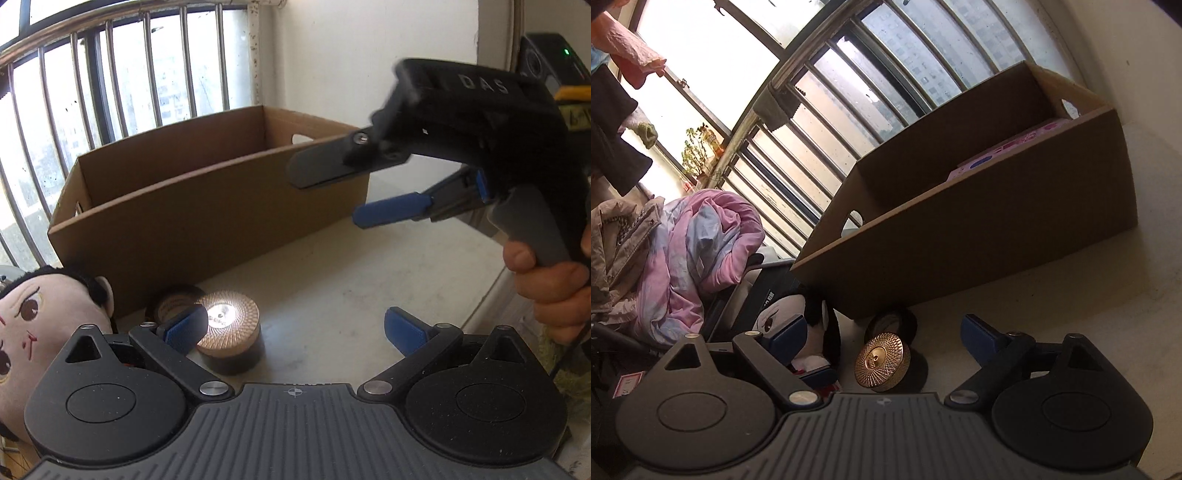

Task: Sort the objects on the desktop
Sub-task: 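Move the right gripper down around the rose-gold round tin, then close the right gripper on the rose-gold tin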

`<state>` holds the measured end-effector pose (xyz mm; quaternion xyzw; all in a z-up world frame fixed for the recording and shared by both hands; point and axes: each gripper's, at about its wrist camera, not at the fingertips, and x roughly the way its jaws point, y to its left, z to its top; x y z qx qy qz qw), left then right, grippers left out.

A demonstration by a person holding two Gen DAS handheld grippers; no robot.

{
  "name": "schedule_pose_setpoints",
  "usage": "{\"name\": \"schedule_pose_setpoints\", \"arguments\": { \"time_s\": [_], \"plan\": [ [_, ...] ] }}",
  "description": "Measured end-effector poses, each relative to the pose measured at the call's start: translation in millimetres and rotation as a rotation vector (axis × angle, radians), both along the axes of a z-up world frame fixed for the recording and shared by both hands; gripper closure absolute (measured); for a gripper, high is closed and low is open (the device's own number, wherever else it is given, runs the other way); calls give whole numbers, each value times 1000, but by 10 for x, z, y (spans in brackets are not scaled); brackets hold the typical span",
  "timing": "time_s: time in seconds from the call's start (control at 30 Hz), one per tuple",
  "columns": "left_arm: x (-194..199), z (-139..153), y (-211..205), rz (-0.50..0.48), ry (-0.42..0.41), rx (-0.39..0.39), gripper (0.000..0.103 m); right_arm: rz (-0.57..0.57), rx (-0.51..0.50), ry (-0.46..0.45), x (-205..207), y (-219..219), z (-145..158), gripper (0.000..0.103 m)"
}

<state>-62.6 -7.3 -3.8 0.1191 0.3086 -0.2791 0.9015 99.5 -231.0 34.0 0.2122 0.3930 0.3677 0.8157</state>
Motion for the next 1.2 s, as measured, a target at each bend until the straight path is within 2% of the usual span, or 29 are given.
{"name": "schedule_pose_setpoints", "arguments": {
  "time_s": [0.23, 0.47, 0.7, 0.83, 0.9, 1.03, 1.13, 1.2],
  "plan": [
    [175, -258, -150, 63, 23, 111, 0, 70, -10, 63, 237, 135, -217, 20],
    [342, -297, -225, 118, -12, 193, 0, 202, -15, 141, 505, 270, -390, 24],
    [489, -343, -336, 138, -22, 261, 0, 298, -59, 177, 673, 447, -480, 34],
    [581, -331, -335, 138, -5, 249, 0, 343, -74, 193, 682, 509, -522, 41],
    [636, -327, -322, 130, 16, 229, 0, 339, -91, 181, 660, 486, -514, 41],
    [754, -351, -292, 93, 100, 154, 0, 308, -91, 189, 641, 353, -515, 41],
    [807, -351, -332, 68, 94, 143, 0, 270, -98, 192, 617, 220, -502, 41],
    [847, -331, -343, 36, 98, 105, 0, 244, -95, 194, 600, 121, -490, 41]
  ]
}}
